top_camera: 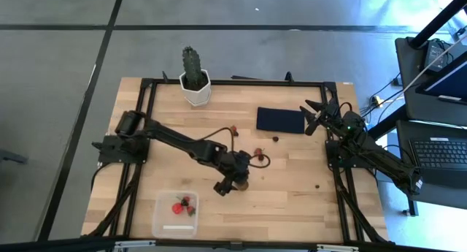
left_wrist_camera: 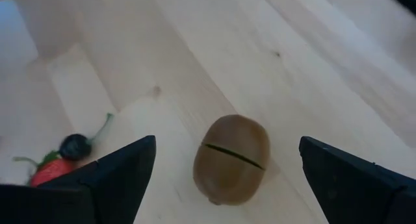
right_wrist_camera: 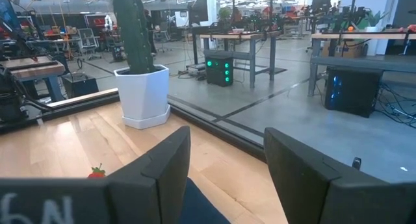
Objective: Pick and placing Produce into tupperware
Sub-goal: Put the kiwi in the bin
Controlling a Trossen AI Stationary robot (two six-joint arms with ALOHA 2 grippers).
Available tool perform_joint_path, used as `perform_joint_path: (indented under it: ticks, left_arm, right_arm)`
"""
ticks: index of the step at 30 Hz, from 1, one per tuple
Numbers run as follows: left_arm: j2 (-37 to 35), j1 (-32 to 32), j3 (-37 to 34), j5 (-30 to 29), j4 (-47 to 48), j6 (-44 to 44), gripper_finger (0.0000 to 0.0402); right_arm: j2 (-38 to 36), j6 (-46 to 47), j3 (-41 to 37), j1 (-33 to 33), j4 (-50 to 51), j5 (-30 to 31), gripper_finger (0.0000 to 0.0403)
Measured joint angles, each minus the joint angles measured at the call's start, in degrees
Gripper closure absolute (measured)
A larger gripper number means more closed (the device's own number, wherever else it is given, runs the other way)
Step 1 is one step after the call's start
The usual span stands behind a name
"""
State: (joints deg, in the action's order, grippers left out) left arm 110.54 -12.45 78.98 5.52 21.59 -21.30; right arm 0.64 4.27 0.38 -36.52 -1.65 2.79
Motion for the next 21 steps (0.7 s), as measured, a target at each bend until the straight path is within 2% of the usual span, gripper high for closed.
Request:
perform_joint_path:
  ticks: [21]
  left_arm:
    - [7.6,-0.3,0.8,-0.2,-0.7,-0.2,0.0045]
  right_arm:
    - [0.0,0.0,0.0,0.0,0.0,0.0,0.0205]
